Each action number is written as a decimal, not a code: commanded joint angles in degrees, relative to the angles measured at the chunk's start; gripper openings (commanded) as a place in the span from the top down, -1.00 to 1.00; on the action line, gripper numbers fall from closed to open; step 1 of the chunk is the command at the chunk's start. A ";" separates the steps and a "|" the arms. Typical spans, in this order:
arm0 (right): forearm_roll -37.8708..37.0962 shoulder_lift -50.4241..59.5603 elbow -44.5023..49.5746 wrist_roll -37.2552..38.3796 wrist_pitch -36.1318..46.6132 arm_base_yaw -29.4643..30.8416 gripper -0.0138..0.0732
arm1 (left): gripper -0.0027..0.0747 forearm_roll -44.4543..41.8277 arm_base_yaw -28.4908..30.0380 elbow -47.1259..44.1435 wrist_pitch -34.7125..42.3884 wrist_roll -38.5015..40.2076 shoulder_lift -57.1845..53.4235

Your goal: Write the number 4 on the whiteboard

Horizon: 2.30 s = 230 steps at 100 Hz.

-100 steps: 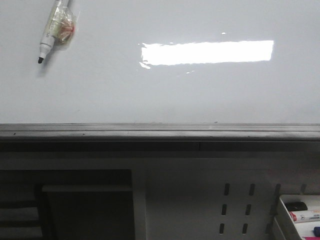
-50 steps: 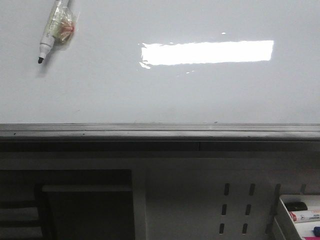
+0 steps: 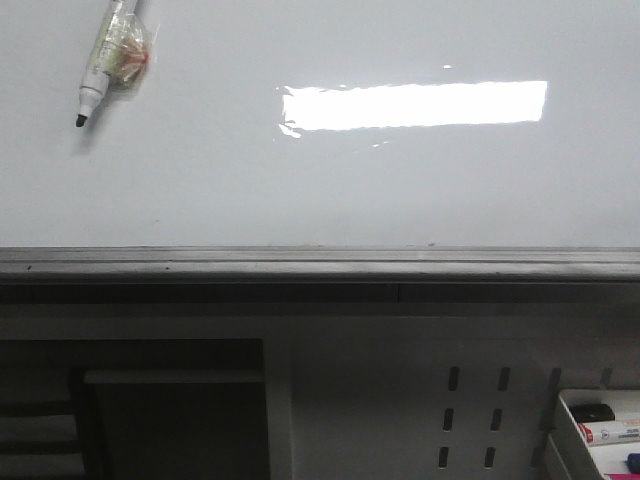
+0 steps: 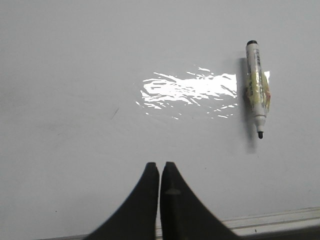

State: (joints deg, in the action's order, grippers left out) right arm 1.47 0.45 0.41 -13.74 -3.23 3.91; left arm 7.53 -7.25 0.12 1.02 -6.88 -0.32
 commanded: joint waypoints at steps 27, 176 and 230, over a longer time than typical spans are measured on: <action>27.76 1.34 1.24 0.25 7.19 0.34 0.84 | 0.98 20.39 -0.36 -1.60 7.30 0.53 -1.50; 32.15 -37.91 -32.93 -7.23 -20.92 -0.52 -0.35 | -0.15 38.27 -13.19 43.76 -8.34 -24.18 61.33; 32.15 -37.91 -32.93 -7.68 -20.92 -0.52 -0.35 | 0.15 37.39 -13.56 51.11 -8.12 -24.18 73.70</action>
State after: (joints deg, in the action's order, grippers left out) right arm 32.62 -37.17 -30.36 -20.36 -27.77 3.34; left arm 44.79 -20.43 49.22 -10.02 -30.90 74.43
